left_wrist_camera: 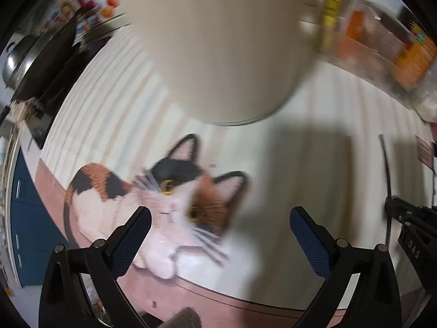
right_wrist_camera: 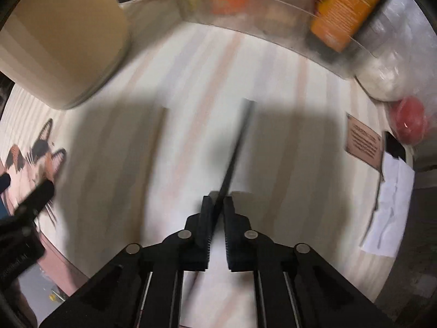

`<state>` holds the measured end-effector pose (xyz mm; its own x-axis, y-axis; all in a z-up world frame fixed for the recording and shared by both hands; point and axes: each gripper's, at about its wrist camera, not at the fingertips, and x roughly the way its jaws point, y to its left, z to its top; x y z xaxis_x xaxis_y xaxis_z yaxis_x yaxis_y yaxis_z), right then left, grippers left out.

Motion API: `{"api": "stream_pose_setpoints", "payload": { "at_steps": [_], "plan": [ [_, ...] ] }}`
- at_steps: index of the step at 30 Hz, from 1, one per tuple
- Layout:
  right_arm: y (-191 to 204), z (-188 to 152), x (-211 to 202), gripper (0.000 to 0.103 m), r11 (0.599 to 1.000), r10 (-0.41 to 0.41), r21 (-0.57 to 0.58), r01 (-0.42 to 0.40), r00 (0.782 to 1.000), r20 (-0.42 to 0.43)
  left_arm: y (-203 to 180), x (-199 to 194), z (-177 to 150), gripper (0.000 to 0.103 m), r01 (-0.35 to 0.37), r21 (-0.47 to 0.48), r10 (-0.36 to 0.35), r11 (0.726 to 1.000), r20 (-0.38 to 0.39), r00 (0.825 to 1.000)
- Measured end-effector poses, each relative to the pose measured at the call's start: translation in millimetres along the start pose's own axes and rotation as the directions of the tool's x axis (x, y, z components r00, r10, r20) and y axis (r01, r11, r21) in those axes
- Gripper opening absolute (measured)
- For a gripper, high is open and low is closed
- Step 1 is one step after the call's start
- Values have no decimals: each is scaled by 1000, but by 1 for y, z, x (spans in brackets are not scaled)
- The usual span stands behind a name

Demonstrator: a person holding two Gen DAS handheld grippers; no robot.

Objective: Organize utensils
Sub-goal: 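Move both tools back to the row and grasp a black chopstick with the right tool, then grasp the last wooden chopstick with the left tool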

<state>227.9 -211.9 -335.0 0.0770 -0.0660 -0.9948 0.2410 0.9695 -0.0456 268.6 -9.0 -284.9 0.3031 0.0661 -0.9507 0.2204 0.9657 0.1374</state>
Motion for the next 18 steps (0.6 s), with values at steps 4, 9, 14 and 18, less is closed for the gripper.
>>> {"api": "stream_pose_setpoints", "payload": {
  "at_steps": [4,9,14,18],
  "plan": [
    [-52,-22,-1,5,999,-12,49,14,999,-39,-45,-7,-2,103,65,55,-64,996,-9,998],
    [-86,-39,-3,5,994,43,99,-39,998,-47,-108,-1,-2,102,70,188,-67,980,-24,997],
    [-93,-51,-3,5,992,47,121,-41,998,-47,-139,14,2,79,69,250,-55,966,-63,997],
    [-98,-39,-8,5,989,69,137,-61,996,-55,-140,12,5,45,123,254,-111,959,-60,992]
  ]
}}
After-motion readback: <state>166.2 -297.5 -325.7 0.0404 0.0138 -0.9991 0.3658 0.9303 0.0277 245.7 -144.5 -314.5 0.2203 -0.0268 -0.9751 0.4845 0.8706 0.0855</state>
